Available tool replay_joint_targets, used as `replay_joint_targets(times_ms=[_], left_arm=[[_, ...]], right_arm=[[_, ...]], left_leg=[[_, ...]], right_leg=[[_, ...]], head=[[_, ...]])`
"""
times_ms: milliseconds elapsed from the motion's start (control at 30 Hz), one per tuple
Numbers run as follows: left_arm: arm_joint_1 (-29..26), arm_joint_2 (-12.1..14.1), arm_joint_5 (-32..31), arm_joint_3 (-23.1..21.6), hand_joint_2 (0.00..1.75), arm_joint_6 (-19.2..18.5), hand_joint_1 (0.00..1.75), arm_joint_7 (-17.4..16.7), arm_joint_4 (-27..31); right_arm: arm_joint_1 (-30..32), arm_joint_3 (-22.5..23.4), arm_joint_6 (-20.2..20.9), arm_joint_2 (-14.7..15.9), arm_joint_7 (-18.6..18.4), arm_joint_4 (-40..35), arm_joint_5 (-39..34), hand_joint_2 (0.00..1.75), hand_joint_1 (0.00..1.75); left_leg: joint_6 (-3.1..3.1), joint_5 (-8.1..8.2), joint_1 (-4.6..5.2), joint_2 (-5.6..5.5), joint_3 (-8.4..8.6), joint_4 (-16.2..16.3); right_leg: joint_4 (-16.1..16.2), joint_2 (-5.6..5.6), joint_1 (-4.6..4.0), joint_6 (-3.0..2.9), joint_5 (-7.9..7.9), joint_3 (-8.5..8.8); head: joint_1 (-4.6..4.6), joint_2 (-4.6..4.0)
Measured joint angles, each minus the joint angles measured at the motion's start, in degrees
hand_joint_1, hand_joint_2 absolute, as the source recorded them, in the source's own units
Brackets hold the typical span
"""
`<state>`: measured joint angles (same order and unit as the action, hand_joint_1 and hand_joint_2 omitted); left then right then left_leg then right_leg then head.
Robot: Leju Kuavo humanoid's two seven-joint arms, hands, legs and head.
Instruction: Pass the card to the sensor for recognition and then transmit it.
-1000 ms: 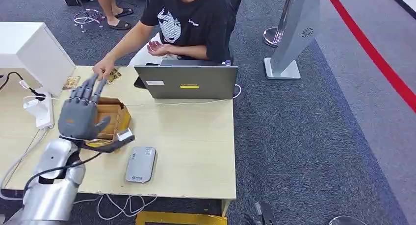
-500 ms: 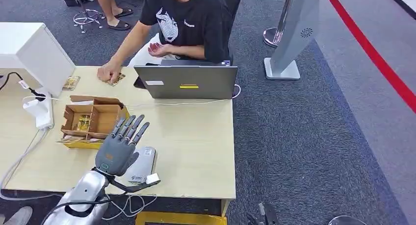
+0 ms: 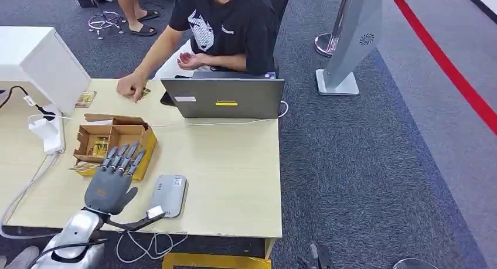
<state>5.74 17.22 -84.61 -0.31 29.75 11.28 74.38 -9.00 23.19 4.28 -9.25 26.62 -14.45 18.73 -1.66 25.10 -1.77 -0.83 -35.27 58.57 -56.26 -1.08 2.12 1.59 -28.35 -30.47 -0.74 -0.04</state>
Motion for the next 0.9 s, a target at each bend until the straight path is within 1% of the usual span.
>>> replay_joint_targets(times_ms=[200, 367, 633, 900], left_arm=[[0.9, 0.0, -1.2, 4.2, 1.75, 0.8, 0.00, 0.1, -3.7], [1.6, 0.0, -2.1, 6.1, 1.75, 1.0, 0.00, -0.3, -6.6], [3.5, -0.4, -3.5, 7.7, 1.75, 1.3, 0.00, -1.9, -10.1], [5.7, -2.1, -4.1, 8.7, 1.75, 2.4, 0.00, -2.5, -12.4]], right_arm=[[0.0, 0.6, 0.2, -0.1, 0.1, 0.0, 0.6, 1.75, 0.00], [0.0, 1.0, 0.2, -0.2, 0.2, 0.0, 0.9, 1.75, 0.00], [0.0, 1.4, 0.5, -0.5, 0.4, 0.0, 1.5, 1.75, 0.00], [0.0, 1.9, 0.8, -0.5, 0.4, 0.0, 2.3, 1.75, 0.00]], left_leg=[[0.00, 0.00, 0.00, 0.00, 0.00, 0.0], [0.00, 0.00, 0.00, 0.00, 0.00, 0.0], [0.00, 0.00, 0.00, 0.00, 0.00, 0.0], [0.00, 0.00, 0.00, -0.01, 0.00, 0.0]], right_leg=[[0.0, -0.01, 0.00, 0.00, 0.00, -0.02], [0.0, -0.01, 0.00, 0.00, 0.00, -0.02], [0.0, 0.00, 0.00, 0.00, 0.00, -0.02], [0.0, 0.01, 0.01, 0.00, 0.00, -0.02]], head=[[0.00, 0.00], [0.00, 0.00], [0.00, 0.00], [0.02, 0.00]])
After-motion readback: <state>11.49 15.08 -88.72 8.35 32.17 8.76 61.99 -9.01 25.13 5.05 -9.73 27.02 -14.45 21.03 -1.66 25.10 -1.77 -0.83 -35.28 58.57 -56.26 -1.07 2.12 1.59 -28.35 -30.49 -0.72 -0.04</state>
